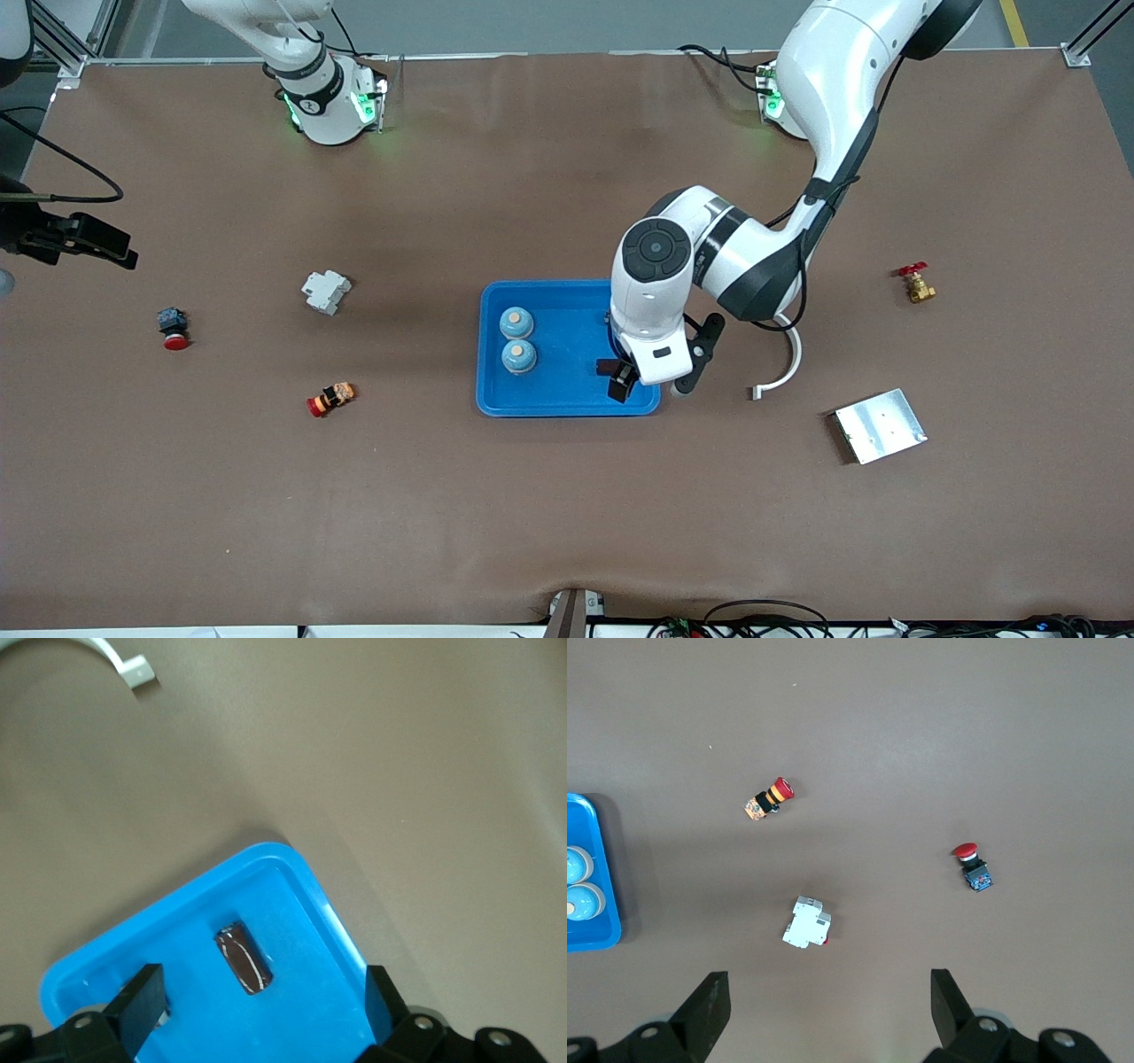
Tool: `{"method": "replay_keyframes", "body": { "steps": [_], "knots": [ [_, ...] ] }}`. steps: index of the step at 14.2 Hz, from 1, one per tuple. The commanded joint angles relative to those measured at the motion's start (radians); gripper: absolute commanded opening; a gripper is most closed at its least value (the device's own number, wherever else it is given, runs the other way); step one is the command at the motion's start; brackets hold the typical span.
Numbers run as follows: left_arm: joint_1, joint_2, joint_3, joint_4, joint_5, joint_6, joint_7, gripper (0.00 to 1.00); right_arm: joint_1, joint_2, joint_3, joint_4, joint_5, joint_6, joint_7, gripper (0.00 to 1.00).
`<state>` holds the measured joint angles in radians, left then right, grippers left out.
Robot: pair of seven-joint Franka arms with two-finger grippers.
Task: Place electrolytic capacitor and blue bell in tray
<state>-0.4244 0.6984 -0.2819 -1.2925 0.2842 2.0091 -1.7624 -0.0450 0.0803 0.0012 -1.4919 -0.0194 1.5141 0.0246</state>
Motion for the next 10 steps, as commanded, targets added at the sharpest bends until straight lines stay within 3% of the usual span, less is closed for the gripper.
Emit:
{"method": "replay_keyframes", "body": {
  "steps": [1, 10],
  "knots": [
    [0.033, -0.063, -0.008, -0.028, -0.022, -0.102, 0.131, 1.00, -0.007, -0.028, -0.003, -0.016, 0.024, -0.005, -0.011, 1.00],
    [0.107, -0.160, -0.005, -0.041, -0.048, -0.153, 0.654, 1.00, -0.019, -0.030, -0.003, 0.012, 0.013, -0.015, -0.018, 1.00]
  ]
}}
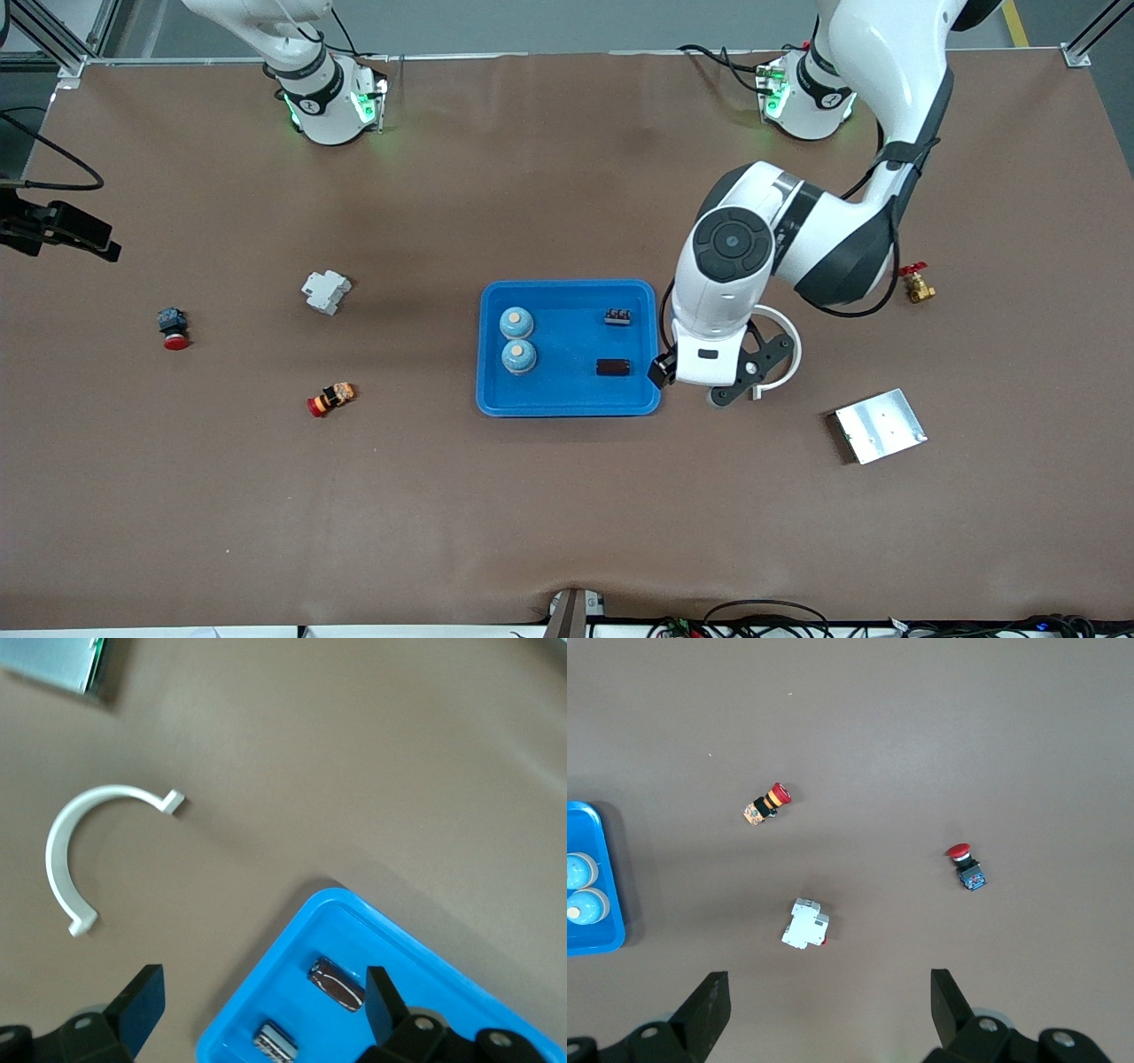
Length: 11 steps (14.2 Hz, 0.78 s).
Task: Place electrolytic capacitor and blue bell in tray
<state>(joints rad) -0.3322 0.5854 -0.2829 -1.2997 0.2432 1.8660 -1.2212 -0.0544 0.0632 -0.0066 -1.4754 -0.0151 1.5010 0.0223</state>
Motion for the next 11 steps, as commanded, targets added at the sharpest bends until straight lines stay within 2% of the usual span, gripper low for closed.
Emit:
{"method": "replay_keyframes", "body": {
  "steps": [1, 3, 11],
  "knots": [
    [0.042, -0.055, -0.002, -0.035, -0.011, -0.011, 0.194, 1.00, -0.012, -0.014, 0.005, -0.006, 0.010, 0.001, -0.040, 1.00],
    [0.087, -0.070, -0.007, -0.036, -0.012, -0.011, 0.323, 1.00, -0.021, -0.013, 0.005, -0.008, 0.012, 0.008, -0.105, 1.00],
    [0.215, -0.167, -0.009, -0.062, -0.061, -0.070, 0.905, 1.00, -0.021, -0.013, 0.005, -0.008, 0.018, 0.013, -0.073, 1.00]
  ]
}}
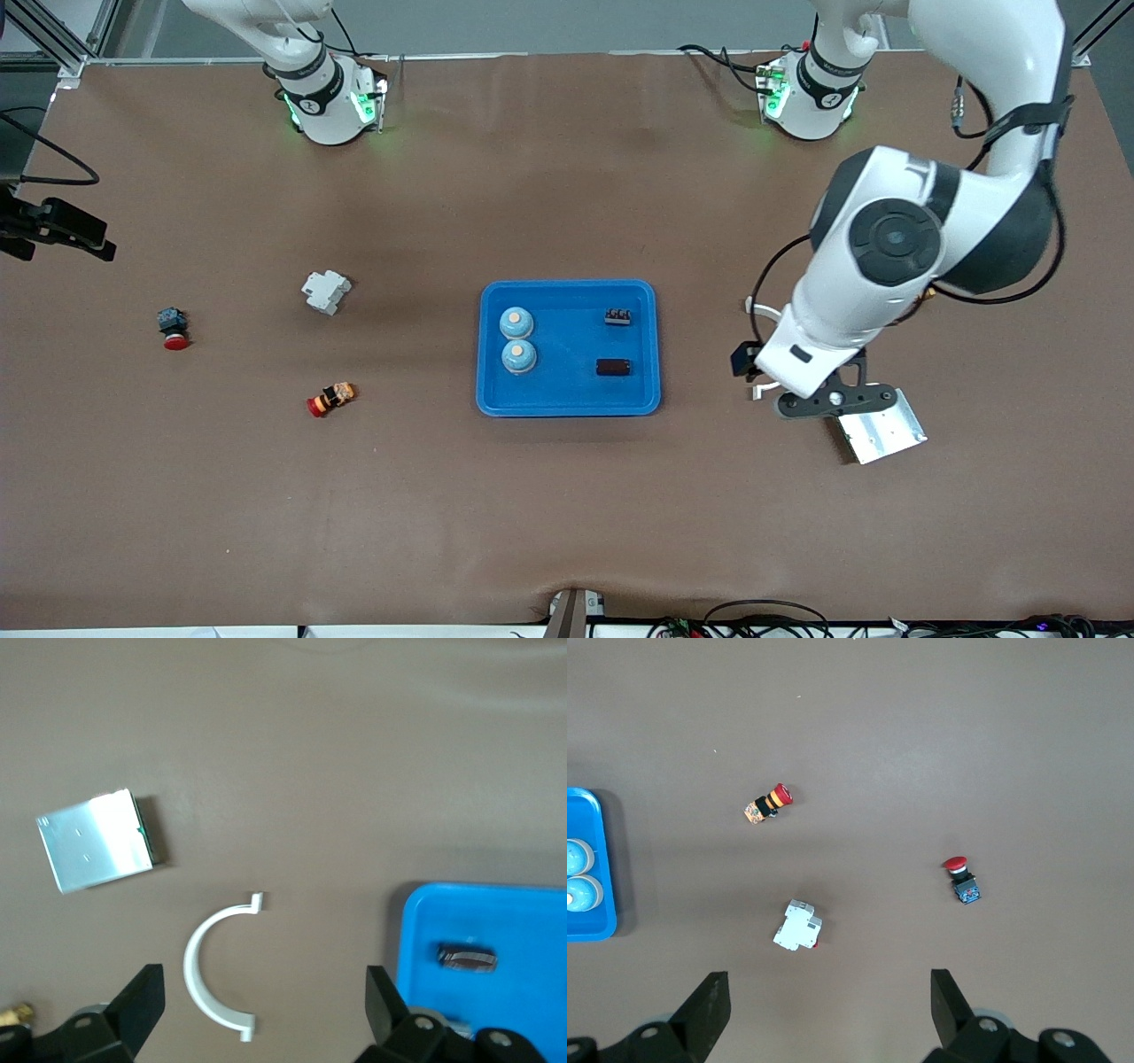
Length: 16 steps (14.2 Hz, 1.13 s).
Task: Place electrolytic capacitor and blue bell in tray
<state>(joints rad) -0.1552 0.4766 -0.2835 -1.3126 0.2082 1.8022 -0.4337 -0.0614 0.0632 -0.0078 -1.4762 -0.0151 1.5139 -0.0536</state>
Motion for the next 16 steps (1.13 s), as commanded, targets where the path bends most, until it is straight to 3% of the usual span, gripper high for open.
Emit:
{"method": "replay_keyframes", "body": {
  "steps": [1, 8, 16],
  "knots": [
    [0.052, -0.062, -0.009, -0.051, -0.027, -0.004, 0.144, 1.00, -0.014, -0.013, 0.006, -0.007, 0.018, 0.000, 0.004, 1.00],
    [0.161, -0.073, -0.017, -0.050, -0.026, 0.014, 0.266, 1.00, -0.009, -0.013, 0.006, -0.007, 0.018, 0.002, 0.006, 1.00],
    [0.213, -0.075, -0.017, -0.047, -0.030, 0.052, 0.290, 1.00, -0.012, -0.013, 0.008, -0.006, 0.018, 0.000, 0.006, 1.00]
  ]
}}
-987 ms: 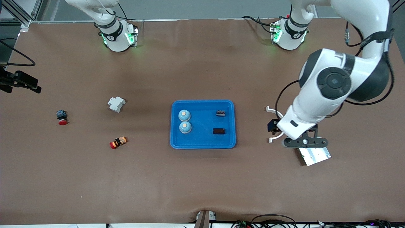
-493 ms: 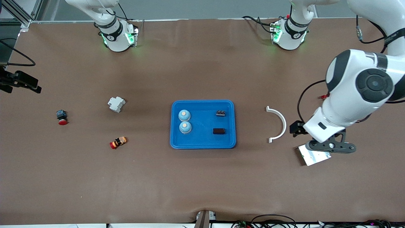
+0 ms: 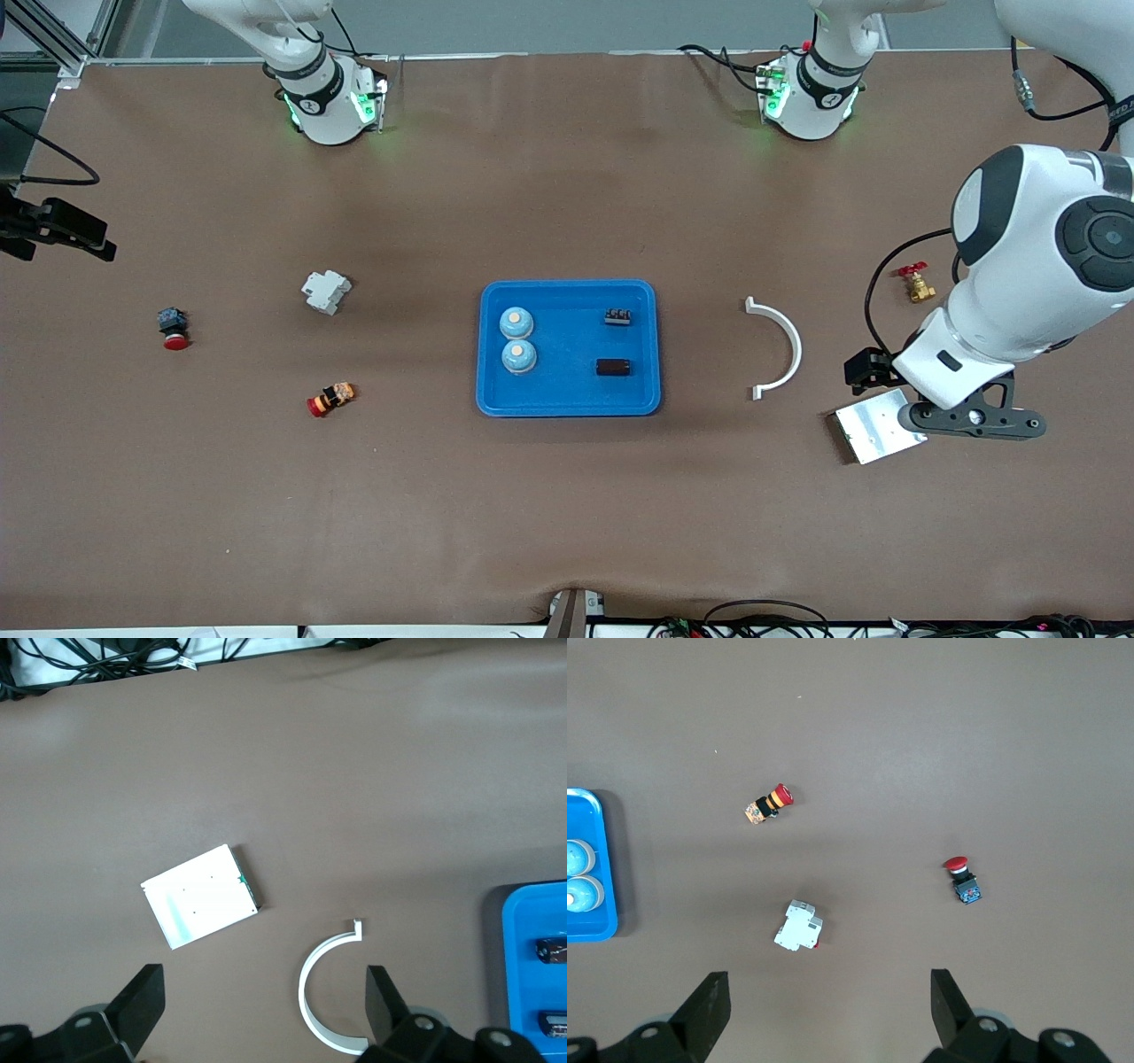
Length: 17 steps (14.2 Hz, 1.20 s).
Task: Place electrolytic capacitor and blue bell in tray
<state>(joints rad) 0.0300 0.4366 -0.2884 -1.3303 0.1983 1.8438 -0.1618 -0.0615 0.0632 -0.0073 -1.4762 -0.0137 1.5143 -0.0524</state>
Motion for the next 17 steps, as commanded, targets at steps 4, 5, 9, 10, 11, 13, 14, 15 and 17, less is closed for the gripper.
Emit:
{"method": "replay_keyframes", "body": {
  "steps": [4, 5, 9, 10, 11, 13, 14, 15, 17],
  "knots": [
    [0.093, -0.050, -0.014, -0.029, -0.053, 0.011, 0.025, 1.00, -0.012, -0.013, 0.006, -0.006, 0.018, -0.006, 0.005, 1.00],
    [0.093, -0.061, -0.012, -0.032, -0.060, 0.008, 0.024, 1.00, -0.012, -0.011, 0.006, -0.006, 0.018, -0.006, 0.005, 1.00],
    [0.061, -0.119, 0.047, -0.035, -0.120, -0.040, 0.039, 1.00, -0.014, -0.011, 0.006, -0.003, 0.020, -0.006, 0.005, 1.00],
    [0.021, -0.142, 0.099, -0.039, -0.134, -0.072, 0.069, 1.00, -0.014, -0.011, 0.006, -0.003, 0.020, -0.005, 0.005, 1.00],
    [0.002, -0.163, 0.138, -0.046, -0.163, -0.093, 0.114, 1.00, -0.014, -0.011, 0.006, -0.003, 0.020, -0.003, 0.005, 1.00],
    [-0.007, -0.209, 0.166, -0.082, -0.200, -0.104, 0.151, 1.00, -0.014, -0.011, 0.006, -0.003, 0.018, -0.003, 0.005, 1.00],
    [-0.033, -0.223, 0.196, -0.102, -0.201, -0.104, 0.156, 1.00, -0.014, -0.011, 0.006, -0.003, 0.020, -0.003, 0.005, 1.00],
    [-0.056, -0.229, 0.216, -0.110, -0.201, -0.104, 0.156, 1.00, -0.014, -0.011, 0.006, -0.003, 0.020, -0.003, 0.005, 1.00],
    [-0.050, -0.237, 0.207, -0.121, -0.209, -0.103, 0.140, 1.00, -0.015, -0.011, 0.006, -0.003, 0.020, -0.003, 0.005, 1.00]
  ]
}}
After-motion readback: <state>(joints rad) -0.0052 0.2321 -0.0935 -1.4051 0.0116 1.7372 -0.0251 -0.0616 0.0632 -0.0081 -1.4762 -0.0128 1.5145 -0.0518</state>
